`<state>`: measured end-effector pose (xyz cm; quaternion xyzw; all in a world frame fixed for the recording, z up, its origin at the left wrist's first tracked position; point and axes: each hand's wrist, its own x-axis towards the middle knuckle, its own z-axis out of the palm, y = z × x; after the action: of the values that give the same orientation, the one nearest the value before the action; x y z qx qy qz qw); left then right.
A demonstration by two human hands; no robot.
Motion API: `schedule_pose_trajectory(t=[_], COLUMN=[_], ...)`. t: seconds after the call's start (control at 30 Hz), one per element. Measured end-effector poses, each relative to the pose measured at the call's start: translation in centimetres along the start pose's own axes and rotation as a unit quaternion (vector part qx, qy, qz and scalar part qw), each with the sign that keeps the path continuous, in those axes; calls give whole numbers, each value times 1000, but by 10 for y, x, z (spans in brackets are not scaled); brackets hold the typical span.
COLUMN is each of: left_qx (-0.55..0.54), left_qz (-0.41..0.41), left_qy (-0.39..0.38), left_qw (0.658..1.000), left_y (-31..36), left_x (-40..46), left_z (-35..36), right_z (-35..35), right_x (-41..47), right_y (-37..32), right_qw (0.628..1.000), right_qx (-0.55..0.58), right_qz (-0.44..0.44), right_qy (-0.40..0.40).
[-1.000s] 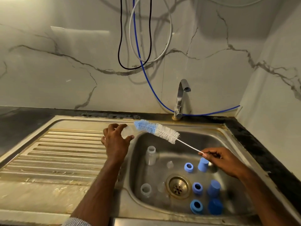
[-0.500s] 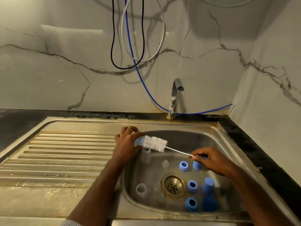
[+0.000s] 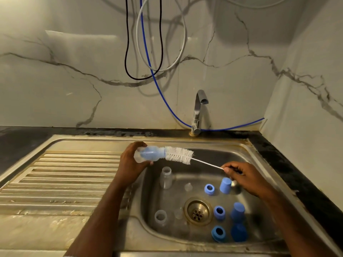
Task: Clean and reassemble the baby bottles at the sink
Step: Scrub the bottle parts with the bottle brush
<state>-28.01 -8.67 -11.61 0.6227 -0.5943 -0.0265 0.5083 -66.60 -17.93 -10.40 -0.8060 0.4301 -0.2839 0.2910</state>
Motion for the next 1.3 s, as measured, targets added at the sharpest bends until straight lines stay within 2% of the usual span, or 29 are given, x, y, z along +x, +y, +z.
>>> schedule_pose_trajectory(t=[0.17, 0.33, 0.53, 0.67, 0.8, 0.97, 1.1, 1.2, 1.3], left_qx=[-122, -162, -259, -246, -291, -276, -306, -281, -304], left_qz=[-41, -48, -86, -78, -73, -77, -82, -77, -74], left_qy=[-12, -77, -52, -88, -43, -59, -15, -41, -23], left_qw=[992, 983, 961, 962, 953, 956, 948, 956, 950], left_y=[4, 7, 6, 14, 11, 16, 10, 15, 11], left_x=[-1, -3, -5, -8, -4, -8, -3, -7, -4], left_z=[-4, -6, -22, -12, -18, -12, -21, -13, -17], right_z=[-1, 1, -9, 4, -5, 9, 2, 13, 6], right_x=[-1, 2, 2, 5, 6, 10, 11, 12, 13], right_y=[12, 19, 20, 15, 23, 15, 21, 15, 18], right_qw=[998, 998, 991, 994, 989, 994, 990, 995, 990], right_qx=[-63, -8, 37, 54, 76, 45, 62, 40, 59], right_qz=[23, 48, 45, 37, 45, 30, 46, 35, 43], right_qy=[4, 40, 121, 89, 117, 91, 122, 89, 120])
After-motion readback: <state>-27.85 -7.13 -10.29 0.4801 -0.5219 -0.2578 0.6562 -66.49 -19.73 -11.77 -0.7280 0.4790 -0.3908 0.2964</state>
